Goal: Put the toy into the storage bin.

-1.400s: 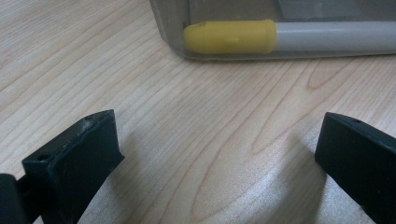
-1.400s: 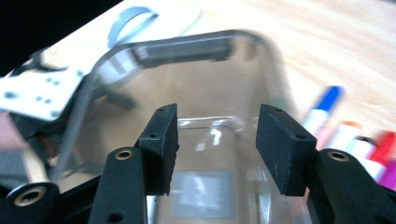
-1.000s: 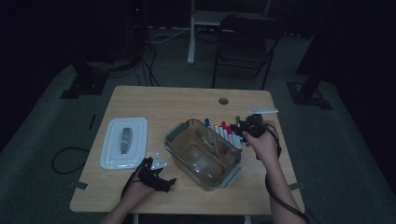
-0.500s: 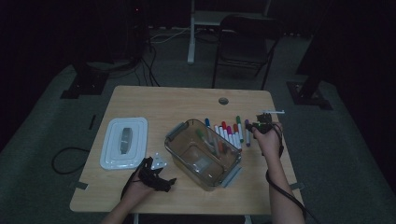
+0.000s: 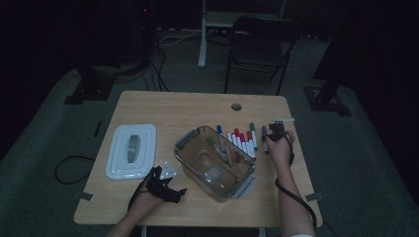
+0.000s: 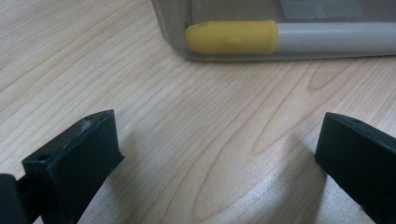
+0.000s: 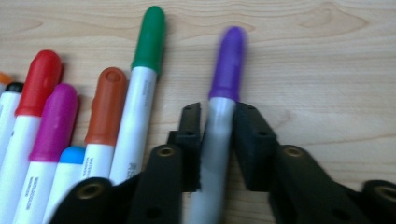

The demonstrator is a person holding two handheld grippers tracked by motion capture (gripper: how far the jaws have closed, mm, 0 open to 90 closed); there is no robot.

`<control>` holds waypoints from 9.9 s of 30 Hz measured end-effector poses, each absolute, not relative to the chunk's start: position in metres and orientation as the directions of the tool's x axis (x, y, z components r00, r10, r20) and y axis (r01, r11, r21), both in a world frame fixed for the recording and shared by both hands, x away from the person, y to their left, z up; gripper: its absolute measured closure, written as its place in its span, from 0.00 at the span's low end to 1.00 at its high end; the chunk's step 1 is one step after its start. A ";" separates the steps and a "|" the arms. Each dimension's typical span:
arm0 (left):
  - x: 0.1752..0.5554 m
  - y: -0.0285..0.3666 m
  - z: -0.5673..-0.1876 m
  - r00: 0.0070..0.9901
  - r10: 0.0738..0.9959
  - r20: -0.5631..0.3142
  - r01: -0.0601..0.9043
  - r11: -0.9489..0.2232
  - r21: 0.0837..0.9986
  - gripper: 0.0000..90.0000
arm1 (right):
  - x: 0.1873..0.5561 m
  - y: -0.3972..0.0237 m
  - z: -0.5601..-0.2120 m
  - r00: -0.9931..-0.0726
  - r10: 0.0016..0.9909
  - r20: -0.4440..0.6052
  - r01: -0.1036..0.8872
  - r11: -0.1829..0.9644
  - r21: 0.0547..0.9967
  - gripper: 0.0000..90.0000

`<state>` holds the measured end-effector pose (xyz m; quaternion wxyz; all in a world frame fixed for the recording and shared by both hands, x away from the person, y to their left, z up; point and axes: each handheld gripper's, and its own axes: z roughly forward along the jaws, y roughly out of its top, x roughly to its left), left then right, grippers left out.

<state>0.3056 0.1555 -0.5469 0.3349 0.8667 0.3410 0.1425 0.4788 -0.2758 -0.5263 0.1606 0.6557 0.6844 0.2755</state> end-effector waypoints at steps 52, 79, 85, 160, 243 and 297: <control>0.306 0.155 -0.547 0.726 0.687 0.017 0.496 -0.541 0.679 0.01 | 0.371 -0.079 -0.421 -0.757 0.586 0.290 0.626 0.520 0.581 0.85; 0.306 0.155 -0.547 0.726 0.687 0.017 0.496 -0.541 0.679 0.01 | 0.377 -0.040 -0.471 -0.745 0.586 0.320 0.667 0.648 0.367 0.79; 0.306 0.155 -0.547 0.727 0.687 0.017 0.496 -0.542 0.678 0.01 | 0.376 -0.058 -0.447 -0.759 0.573 0.309 0.642 0.579 0.503 0.72; 0.306 0.156 -0.547 0.727 0.687 0.019 0.496 -0.543 0.678 0.01 | 0.441 -0.244 -0.411 -0.334 0.901 0.278 0.764 0.086 0.639 0.85; 0.306 0.156 -0.547 0.728 0.686 0.019 0.495 -0.544 0.677 0.01 | 0.482 -0.237 -0.511 -0.278 0.944 0.178 0.879 0.175 0.443 0.77; 0.306 0.156 -0.547 0.729 0.685 0.017 0.495 -0.544 0.678 0.01 | 0.386 -0.062 -0.440 -0.741 0.599 0.303 0.666 0.598 0.445 0.85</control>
